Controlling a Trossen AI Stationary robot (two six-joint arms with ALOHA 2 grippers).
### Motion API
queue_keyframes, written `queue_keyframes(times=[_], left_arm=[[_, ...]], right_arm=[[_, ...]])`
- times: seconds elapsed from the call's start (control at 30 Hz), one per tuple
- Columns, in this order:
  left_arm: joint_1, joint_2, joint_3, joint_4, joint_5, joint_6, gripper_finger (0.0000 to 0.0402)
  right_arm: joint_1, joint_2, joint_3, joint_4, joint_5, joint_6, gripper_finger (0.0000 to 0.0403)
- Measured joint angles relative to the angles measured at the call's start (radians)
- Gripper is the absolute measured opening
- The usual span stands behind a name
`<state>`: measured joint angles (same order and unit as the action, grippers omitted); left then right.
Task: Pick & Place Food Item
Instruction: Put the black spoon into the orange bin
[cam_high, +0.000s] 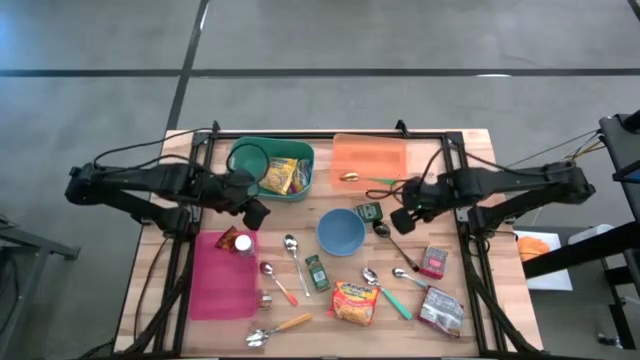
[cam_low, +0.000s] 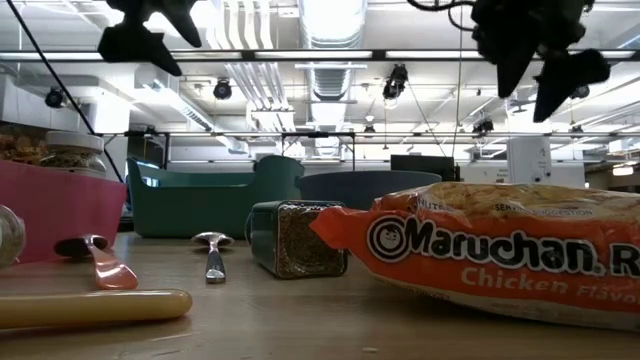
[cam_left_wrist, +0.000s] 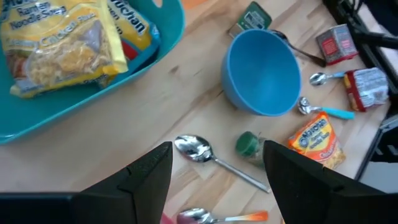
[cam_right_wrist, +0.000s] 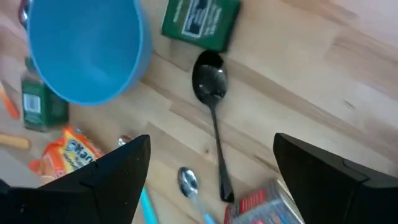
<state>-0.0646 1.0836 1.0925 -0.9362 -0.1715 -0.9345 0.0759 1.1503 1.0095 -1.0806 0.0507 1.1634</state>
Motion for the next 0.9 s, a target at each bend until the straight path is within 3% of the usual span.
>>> queue_keyframes(times=[0.2,0.53,0.9], left_arm=[[0.05,0.0,0.002,0.038,0.015,0.007,0.0251],[0.074,0.006,0.001,0.069,0.045,0.022,0.025],[0.076,0.006,0.0,0.079,0.045,0.043,0.025]], right_arm=[[0.051,0.094,-0.081,0.075,0.033,-0.111,0.0336],[0.077,0.256,-0.096,0.157,0.031,-0.235,0.0336],[0.072,0.306,-0.188,0.357,-0.002,-0.256,0.0336]])
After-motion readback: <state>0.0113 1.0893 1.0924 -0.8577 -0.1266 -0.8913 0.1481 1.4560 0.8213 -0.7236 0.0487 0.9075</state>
